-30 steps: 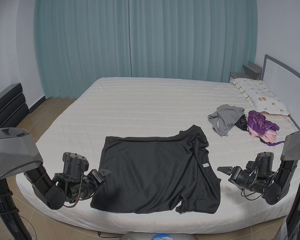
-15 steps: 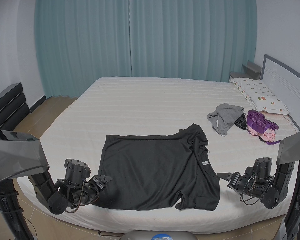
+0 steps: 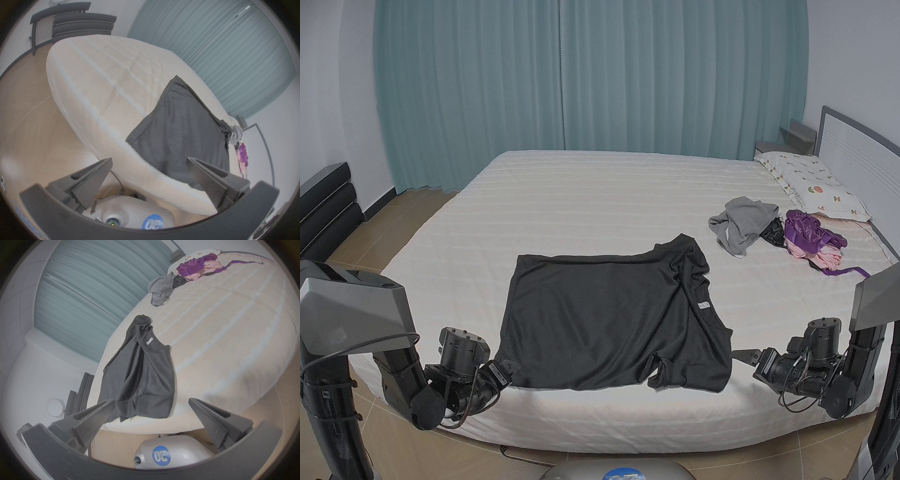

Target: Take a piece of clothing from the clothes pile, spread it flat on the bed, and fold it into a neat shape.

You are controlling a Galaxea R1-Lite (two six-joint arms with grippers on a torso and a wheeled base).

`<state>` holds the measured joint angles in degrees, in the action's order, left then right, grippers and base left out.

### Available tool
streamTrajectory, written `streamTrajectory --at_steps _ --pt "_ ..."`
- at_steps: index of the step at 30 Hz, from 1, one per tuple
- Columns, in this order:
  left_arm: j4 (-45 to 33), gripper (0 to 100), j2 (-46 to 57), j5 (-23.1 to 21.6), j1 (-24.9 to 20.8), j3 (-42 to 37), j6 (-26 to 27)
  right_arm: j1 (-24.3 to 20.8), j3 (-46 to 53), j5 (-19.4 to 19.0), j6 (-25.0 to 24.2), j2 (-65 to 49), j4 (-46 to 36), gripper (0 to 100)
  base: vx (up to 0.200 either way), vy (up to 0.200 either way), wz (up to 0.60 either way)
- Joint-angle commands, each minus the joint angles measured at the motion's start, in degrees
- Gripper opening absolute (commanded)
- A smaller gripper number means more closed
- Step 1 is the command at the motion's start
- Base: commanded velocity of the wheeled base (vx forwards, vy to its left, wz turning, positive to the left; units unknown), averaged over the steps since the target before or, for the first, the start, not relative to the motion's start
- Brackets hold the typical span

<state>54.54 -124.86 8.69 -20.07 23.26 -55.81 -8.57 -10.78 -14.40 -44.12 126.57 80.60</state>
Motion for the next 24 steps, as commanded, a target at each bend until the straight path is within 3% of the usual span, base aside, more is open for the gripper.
streamTrajectory --at_steps 1,11,14,22,23,24 --pt "0.48 100 -5.57 1.59 0.2 0.65 2.11 -0.66 0.05 0.07 0.0 0.69 0.08 100 0.0 0.0 0.0" --pt "3.38 100 -9.09 3.88 1.43 5.3 2.46 -0.66 -0.21 -0.02 0.0 1.04 0.08 100 0.0 0.0 0.0" --pt "3.91 100 -10.41 3.88 2.93 6.71 6.15 -0.66 -0.39 -0.02 0.0 1.31 0.34 100 0.0 0.0 0.0" --pt "3.73 100 -11.37 3.88 3.72 9.61 7.03 -1.54 -0.03 0.16 0.0 2.54 2.63 100 0.0 0.0 0.0" --pt "3.55 0 -11.37 3.88 3.72 9.7 7.03 -1.54 0.05 0.16 0.0 2.54 2.8 100 0.0 0.0 0.0" --pt "3.73 0 -11.37 3.96 3.72 9.61 7.03 -1.63 -0.03 0.16 0.0 2.54 2.8 100 0.0 0.0 0.0"
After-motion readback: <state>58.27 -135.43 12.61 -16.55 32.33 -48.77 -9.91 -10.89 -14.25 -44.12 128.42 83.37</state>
